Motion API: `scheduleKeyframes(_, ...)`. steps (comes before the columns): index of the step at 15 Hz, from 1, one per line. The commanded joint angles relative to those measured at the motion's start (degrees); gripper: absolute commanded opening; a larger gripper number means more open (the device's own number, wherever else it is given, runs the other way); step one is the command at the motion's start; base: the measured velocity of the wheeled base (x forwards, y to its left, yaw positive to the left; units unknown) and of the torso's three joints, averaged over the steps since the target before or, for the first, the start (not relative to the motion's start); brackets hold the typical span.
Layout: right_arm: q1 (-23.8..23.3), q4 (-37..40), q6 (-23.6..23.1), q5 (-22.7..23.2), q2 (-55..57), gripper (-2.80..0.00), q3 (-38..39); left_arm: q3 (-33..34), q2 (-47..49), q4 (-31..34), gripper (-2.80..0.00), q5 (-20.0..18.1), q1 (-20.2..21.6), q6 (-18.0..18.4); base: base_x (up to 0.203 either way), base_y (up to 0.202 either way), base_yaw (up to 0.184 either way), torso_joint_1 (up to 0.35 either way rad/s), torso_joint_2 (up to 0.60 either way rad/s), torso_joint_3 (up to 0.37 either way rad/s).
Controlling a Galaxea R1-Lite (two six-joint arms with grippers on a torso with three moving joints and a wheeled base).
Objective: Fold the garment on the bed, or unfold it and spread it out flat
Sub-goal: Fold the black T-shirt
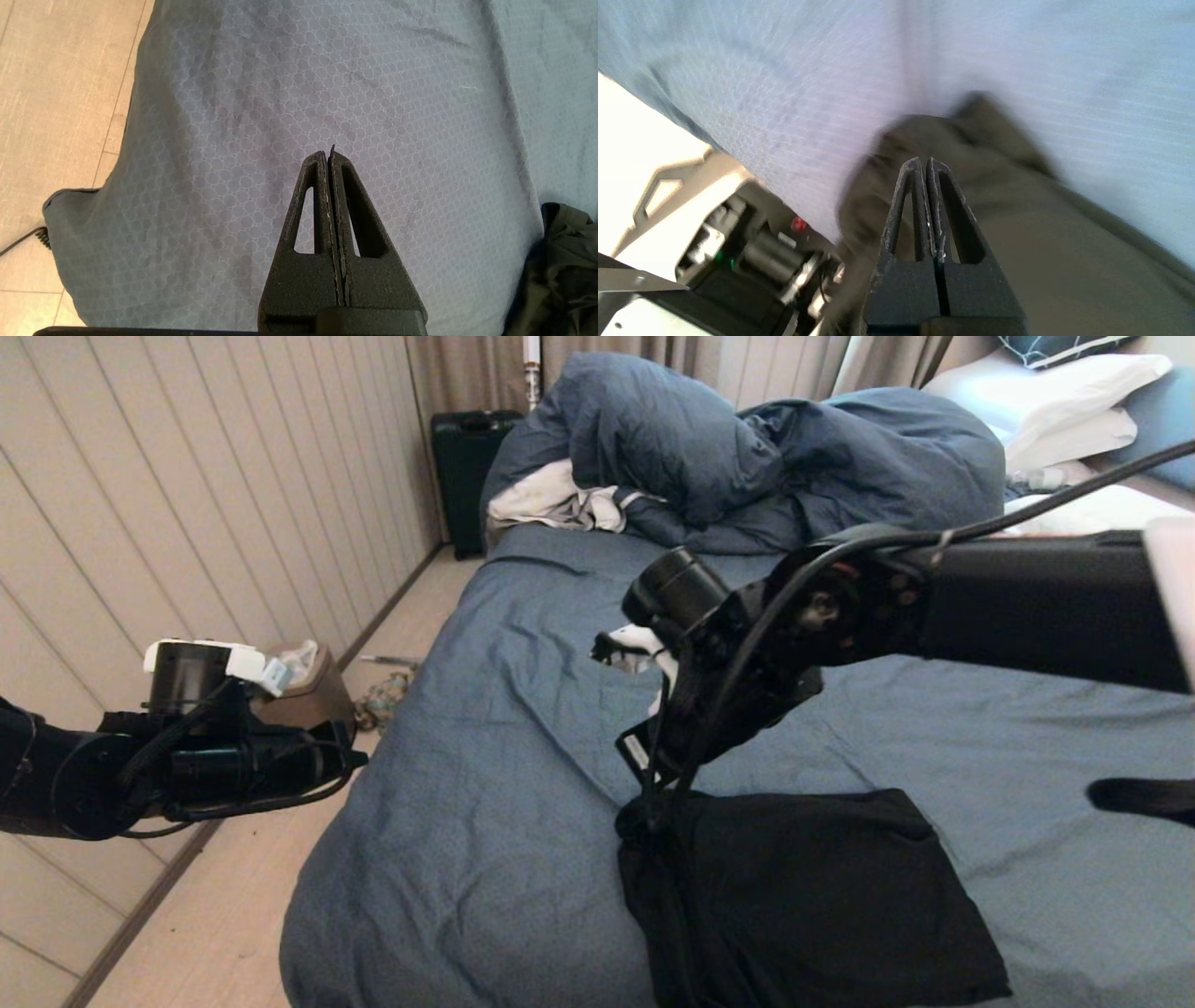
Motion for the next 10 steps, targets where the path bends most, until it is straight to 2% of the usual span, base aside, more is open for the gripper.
scheduleKeyframes(1, -2.1, 0.7, -0.1, 0.0, -6.9, -2.80, 1.6, 0.1, 0.1, -0.2, -2.80, -0.1, 0.0, -0.2, 0.000, 0.000, 0.000, 0.000, 0.00, 0.000)
scheduleKeyframes(4, -5.1, 2.0, -0.3, -0.1, -10.4, -2.80, 11.8, 0.0, 0.5, -0.2, -2.80, 0.0, 0.0, -0.1, 0.000, 0.000, 0.000, 0.000, 0.00, 0.000)
scheduleKeyframes(7, -6.0, 1.0, -0.3, 0.0, -11.1, -2.80, 22.7, 0.0, 0.9, -0.2, -2.80, -0.1, 0.0, -0.1, 0.000, 0.000, 0.000, 0.000, 0.00, 0.000)
scheduleKeyframes(10, -5.5, -7.8, -0.3, -0.1, -9.0, -2.80, 31.6, -0.2, 1.7, -0.2, -2.80, 0.0, 0.0, -0.1, 0.000, 0.000, 0.000, 0.000, 0.00, 0.000)
